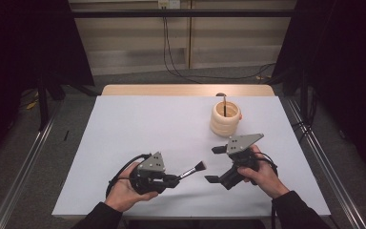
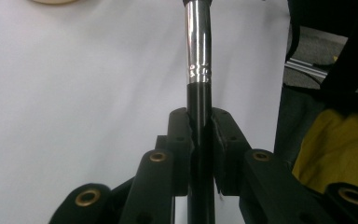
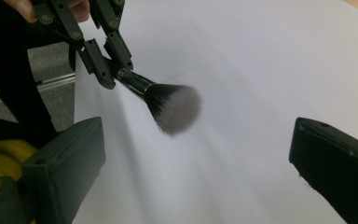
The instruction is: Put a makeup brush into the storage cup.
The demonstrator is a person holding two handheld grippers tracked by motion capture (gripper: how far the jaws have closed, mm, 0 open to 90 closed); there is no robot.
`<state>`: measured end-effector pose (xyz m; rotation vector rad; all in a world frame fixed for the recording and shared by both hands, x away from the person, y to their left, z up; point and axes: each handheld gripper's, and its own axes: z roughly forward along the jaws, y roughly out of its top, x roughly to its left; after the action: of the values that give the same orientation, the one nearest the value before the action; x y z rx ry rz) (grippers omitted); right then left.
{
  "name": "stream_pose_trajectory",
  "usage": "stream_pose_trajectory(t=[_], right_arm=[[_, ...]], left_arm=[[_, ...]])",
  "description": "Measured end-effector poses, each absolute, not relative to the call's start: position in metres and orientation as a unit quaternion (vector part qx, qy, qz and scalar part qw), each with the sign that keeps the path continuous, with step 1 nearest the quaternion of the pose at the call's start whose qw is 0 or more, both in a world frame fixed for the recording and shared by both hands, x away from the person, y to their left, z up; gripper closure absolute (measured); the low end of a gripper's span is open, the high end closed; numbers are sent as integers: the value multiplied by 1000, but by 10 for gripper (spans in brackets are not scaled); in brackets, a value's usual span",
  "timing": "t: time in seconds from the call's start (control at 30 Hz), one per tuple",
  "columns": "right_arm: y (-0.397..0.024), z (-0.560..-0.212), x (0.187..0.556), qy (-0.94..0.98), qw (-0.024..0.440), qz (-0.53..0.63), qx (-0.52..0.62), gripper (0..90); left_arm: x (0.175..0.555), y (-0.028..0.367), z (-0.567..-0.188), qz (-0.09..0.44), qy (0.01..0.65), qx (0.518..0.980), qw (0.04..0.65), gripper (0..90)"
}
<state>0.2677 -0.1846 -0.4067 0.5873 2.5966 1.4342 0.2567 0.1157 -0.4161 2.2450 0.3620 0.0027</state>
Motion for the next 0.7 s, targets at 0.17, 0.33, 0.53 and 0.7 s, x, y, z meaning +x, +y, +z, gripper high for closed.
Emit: stream_pose_trajectory(t=[0.17,0.33,0.53,0.7], right_arm=[[-187,-407,266,851,64,482,200,38],[-190,-407,266,831,73,507,218,47],[-189,-405,264,815,74,530,224,31],[-188,-405,263,809,71,539,224,28]], left_arm=[[255,120,-415,3,160,888,431,795],[255,123,-414,11,169,881,442,795],[254,123,-413,19,178,869,461,795],[253,125,-412,20,185,859,476,795]])
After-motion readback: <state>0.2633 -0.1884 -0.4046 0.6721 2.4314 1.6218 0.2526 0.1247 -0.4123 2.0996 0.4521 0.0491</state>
